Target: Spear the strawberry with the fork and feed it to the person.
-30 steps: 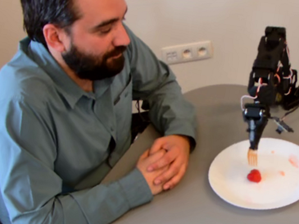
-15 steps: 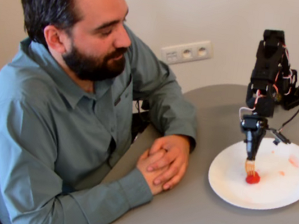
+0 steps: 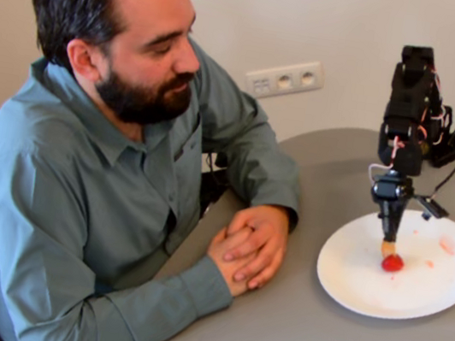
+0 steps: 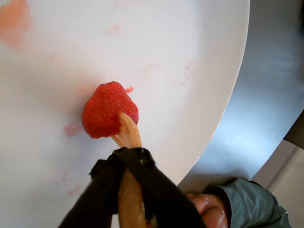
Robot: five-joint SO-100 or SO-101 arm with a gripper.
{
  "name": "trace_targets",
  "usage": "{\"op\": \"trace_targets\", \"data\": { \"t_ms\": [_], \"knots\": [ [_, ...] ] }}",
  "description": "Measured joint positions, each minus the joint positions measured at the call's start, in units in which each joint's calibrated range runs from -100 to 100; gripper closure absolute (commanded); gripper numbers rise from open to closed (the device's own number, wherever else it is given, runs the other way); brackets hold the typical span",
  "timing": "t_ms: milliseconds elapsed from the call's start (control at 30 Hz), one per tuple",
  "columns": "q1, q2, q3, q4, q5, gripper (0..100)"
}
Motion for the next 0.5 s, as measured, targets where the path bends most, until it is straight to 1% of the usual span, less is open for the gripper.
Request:
{"op": "trace_targets", "data": {
  "t_ms": [67,400,433,500],
  "knots": [
    [0.0,2.11,-1.45,0.0,-0.05,98],
    [0.0,2.28,-1.54,0.51,-0.05,98],
    [-0.08,2.02,-5.16,5.41,-0.05,98],
    [-0.25,1.43,-7.07,7.64,0.05,98]
  ]
}}
